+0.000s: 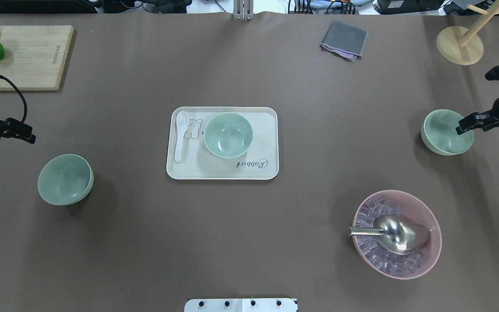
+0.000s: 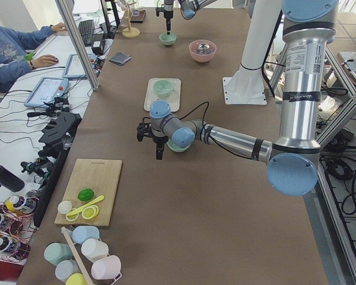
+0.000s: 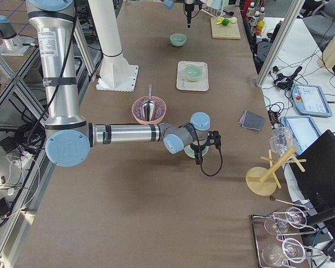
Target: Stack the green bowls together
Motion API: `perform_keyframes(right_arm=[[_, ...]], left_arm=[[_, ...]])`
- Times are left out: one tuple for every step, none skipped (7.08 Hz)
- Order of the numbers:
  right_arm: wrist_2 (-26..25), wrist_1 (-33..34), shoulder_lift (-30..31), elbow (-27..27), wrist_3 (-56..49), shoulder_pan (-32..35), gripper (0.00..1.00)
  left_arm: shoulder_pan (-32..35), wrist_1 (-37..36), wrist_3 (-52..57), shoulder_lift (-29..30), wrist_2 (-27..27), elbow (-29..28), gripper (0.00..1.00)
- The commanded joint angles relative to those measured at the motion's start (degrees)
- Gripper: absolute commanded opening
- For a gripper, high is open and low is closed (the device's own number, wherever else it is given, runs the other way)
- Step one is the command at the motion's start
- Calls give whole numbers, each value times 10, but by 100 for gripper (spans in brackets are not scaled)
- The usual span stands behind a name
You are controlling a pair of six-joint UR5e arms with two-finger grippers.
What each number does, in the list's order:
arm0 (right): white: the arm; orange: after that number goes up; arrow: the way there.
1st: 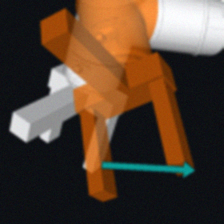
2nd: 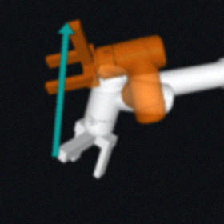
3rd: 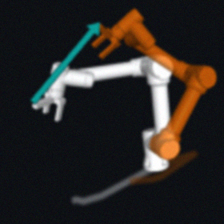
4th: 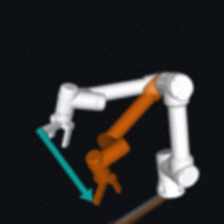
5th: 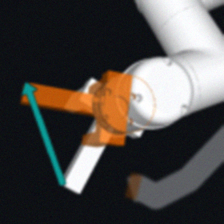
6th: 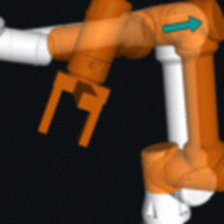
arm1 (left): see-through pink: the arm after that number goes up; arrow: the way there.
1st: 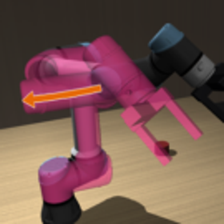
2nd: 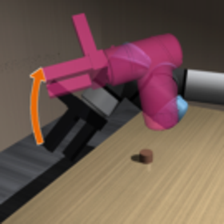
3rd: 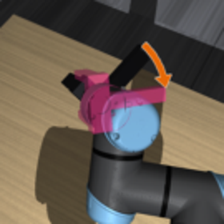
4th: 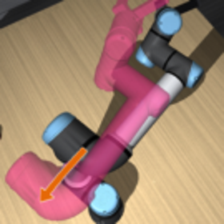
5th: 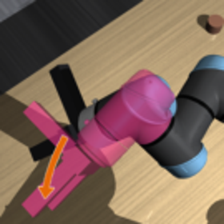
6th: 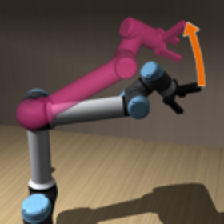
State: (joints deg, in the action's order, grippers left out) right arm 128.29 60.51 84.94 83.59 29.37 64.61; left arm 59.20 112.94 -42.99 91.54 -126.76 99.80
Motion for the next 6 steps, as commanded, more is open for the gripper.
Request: perform_keyframes(right_arm=[[-1,0,-14,-19,1,-7,34],[4,0,-14,-18,1,-6,0],[9,0,-15,-14,1,-6,0],[36,7,-29,-2,6,-6,0],[53,8,-45,3,18,-3,0],[58,25,-81,5,52,2,0]], left_arm=[[-5,0,-10,12,1,-10,97],[-8,0,-10,12,1,-11,97],[-27,0,-11,10,0,-9,97],[-52,0,-11,7,-2,-5,97],[-83,1,-11,7,-2,-1,92],[-92,1,-9,-4,-4,5,69]])
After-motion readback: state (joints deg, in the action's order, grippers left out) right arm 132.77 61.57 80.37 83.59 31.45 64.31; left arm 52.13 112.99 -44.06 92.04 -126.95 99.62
